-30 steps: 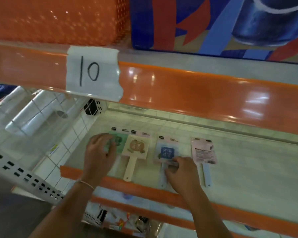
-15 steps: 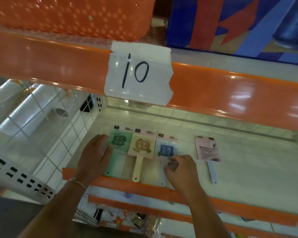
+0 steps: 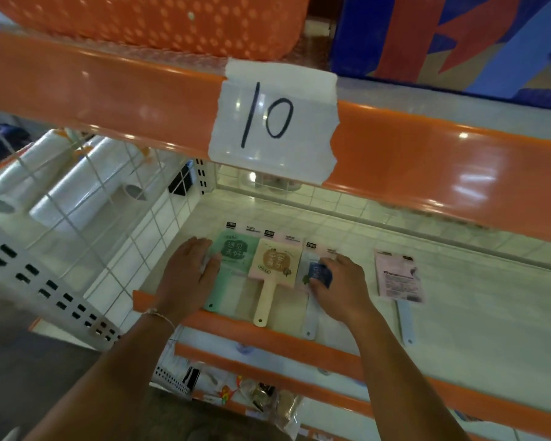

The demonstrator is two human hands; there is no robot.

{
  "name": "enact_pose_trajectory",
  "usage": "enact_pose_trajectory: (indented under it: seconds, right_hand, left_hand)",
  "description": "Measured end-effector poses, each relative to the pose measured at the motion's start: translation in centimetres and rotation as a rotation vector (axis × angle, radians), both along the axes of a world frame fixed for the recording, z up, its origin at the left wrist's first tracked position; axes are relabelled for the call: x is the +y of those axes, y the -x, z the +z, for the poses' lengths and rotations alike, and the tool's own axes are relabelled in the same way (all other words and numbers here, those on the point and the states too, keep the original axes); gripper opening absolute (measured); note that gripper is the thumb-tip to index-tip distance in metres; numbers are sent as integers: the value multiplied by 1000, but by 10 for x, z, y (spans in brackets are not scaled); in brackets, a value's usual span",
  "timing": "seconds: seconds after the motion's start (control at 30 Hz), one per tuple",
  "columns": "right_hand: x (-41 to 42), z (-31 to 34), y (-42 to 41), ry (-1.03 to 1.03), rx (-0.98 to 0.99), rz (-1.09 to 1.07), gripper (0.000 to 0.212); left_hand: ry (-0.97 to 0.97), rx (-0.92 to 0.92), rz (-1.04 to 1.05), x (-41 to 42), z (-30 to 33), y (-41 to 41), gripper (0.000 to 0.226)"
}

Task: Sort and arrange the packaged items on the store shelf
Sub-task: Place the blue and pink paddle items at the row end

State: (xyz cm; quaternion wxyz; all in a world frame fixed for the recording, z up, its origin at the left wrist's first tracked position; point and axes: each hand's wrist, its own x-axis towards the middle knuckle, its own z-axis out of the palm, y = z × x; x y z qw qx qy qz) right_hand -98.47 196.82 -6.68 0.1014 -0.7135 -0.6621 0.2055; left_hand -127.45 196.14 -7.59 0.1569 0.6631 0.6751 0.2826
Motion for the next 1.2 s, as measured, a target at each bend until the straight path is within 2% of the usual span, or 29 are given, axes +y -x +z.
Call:
enact_pose_trajectory:
  seconds: [0.37,0.5,0.63,0.87,1.2]
  right_hand:
    - [0,-2,-2,-13,-6,33,61]
    - [-4,-3,0,-41,81,-40,56]
    - [-16,7,2,-192,261,-216,37]
    - [-26,15,4,-138,455,-297,31]
    - [-32,18,7,-128,553,-356,26]
  left_hand:
    - [-7,10,-1,1,-3,1,68]
    - [-1,-6,2,1,-3,1,68]
    - [8,-1,0,2,-4,3,65]
    - [8,6,-4,2,-4,3,70]
    - [-32,-1,-12,-2,4,-1,68]
